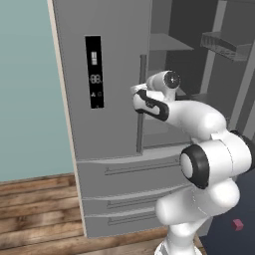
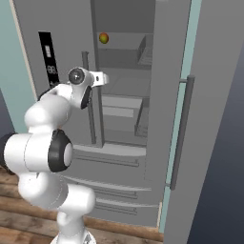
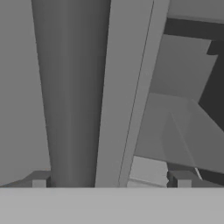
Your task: Retrieve the mango and peach from the fridge and place them into the bowl on the dining table.
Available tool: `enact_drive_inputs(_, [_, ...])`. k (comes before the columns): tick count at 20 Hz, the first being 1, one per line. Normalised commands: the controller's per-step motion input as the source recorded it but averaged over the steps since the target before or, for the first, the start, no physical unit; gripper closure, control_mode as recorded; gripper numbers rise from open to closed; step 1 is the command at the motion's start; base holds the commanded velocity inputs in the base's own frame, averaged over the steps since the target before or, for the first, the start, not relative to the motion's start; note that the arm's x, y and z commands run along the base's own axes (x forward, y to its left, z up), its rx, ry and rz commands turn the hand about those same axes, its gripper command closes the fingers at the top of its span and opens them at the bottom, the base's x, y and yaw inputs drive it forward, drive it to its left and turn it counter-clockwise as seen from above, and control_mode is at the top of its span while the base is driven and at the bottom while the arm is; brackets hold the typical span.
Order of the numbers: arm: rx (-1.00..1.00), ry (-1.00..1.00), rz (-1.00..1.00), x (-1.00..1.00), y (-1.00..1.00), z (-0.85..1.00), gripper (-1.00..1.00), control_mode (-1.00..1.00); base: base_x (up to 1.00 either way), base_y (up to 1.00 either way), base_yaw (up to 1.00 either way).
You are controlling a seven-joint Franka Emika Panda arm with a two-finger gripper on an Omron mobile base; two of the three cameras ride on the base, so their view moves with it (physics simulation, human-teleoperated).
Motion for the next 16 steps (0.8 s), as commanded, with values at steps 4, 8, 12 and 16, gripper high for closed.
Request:
enact_drive_inputs(4, [0.0,0.0,0.0,0.65,0.0,-0.08,-1.0,-1.0,0.0,0.0,0.0])
enact_drive_inputs(8, [0.0,0.0,-0.01,0.62,0.0,-0.11,-1.0,-1.0,0.0,0.0,0.0])
enact_drive_inputs(12, [0.0,0.0,-0.01,0.63,0.02,-0.14,-1.0,-1.0,0.0,0.0,0.0])
enact_drive_inputs(16, [0.0,0.0,-0.05,0.66,0.12,-0.07,1.0,-1.0,0.0,0.0,0.0])
